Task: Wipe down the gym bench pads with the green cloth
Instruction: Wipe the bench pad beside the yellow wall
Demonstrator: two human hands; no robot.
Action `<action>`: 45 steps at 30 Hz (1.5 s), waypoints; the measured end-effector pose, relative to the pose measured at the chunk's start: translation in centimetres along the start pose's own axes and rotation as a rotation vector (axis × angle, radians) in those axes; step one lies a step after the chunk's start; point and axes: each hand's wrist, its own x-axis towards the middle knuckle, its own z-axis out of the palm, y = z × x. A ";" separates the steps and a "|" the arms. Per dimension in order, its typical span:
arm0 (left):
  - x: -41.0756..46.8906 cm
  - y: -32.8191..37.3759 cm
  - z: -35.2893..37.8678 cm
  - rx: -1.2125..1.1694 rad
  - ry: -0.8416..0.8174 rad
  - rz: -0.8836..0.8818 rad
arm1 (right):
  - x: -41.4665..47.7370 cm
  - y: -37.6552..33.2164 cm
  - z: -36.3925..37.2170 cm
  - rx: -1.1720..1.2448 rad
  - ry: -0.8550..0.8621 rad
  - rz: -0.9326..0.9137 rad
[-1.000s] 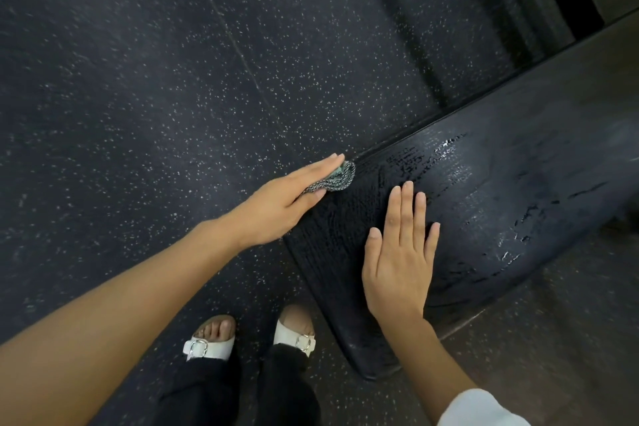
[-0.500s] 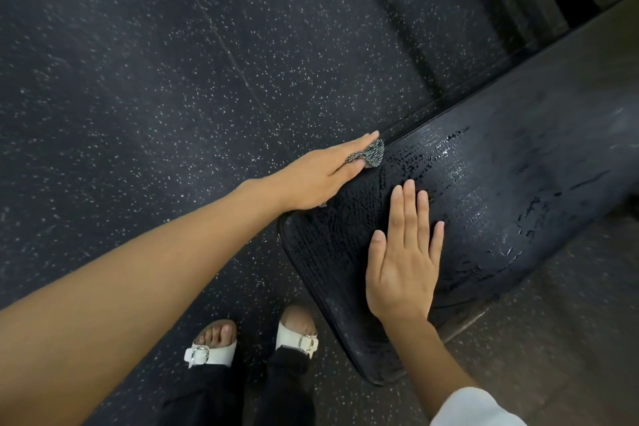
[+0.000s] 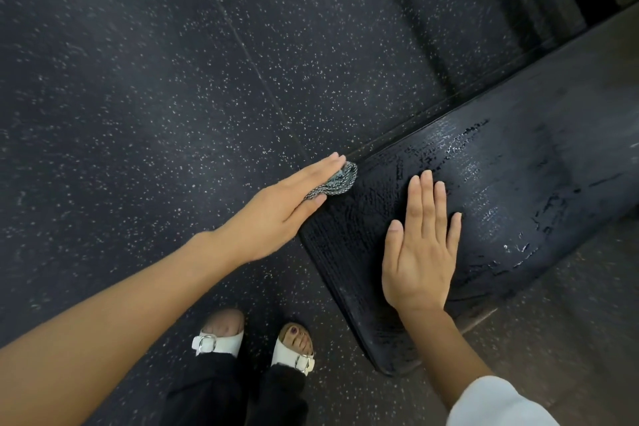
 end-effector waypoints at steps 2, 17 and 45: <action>-0.8 -0.2 0.5 0.015 0.044 -0.008 | 0.0 0.0 0.0 0.000 0.004 -0.004; -3.8 1.1 6.2 0.054 0.444 -0.052 | -0.1 0.1 -0.1 0.025 -0.004 -0.023; -10.1 22.5 3.2 0.101 0.306 0.084 | -7.3 -3.9 -22.8 0.647 -0.244 0.039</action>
